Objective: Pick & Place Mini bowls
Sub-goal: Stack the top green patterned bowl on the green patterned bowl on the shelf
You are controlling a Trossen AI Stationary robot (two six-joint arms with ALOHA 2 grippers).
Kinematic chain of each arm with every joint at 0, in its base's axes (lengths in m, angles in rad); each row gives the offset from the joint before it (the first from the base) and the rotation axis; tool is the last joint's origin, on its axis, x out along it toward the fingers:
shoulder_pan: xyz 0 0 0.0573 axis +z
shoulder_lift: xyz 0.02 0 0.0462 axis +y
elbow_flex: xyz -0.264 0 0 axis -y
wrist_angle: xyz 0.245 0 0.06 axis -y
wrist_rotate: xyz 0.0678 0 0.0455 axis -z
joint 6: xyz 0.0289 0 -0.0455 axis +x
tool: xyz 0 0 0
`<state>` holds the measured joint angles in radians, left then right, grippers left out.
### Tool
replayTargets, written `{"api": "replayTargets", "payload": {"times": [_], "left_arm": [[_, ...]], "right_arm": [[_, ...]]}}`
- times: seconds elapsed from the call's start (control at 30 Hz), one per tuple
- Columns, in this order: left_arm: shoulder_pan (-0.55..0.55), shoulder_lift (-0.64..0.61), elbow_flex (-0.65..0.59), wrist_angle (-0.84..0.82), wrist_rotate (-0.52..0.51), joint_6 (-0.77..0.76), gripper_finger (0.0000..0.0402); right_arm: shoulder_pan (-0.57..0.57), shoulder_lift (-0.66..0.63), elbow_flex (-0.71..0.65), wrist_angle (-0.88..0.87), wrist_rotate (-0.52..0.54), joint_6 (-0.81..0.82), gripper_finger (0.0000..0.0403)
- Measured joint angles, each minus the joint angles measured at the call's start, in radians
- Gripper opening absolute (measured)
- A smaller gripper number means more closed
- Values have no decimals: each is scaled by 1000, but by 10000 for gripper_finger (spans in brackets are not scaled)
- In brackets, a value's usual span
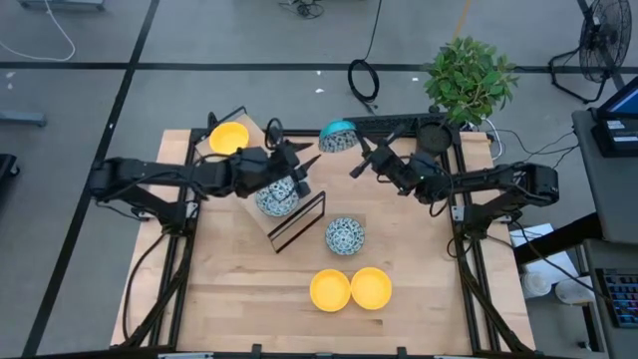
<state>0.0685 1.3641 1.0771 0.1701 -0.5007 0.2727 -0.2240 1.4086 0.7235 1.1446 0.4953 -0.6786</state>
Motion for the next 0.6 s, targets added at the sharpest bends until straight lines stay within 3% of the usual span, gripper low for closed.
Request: {"api": "replayTargets", "payload": {"times": [0.43,0.6], "left_arm": [[65,24,0,28,1,-65,175],[84,36,0,43,114,-58,201]], "right_arm": [[37,0,0,49,-3,-50,1],[36,0,0,57,-114,17,1]]}}
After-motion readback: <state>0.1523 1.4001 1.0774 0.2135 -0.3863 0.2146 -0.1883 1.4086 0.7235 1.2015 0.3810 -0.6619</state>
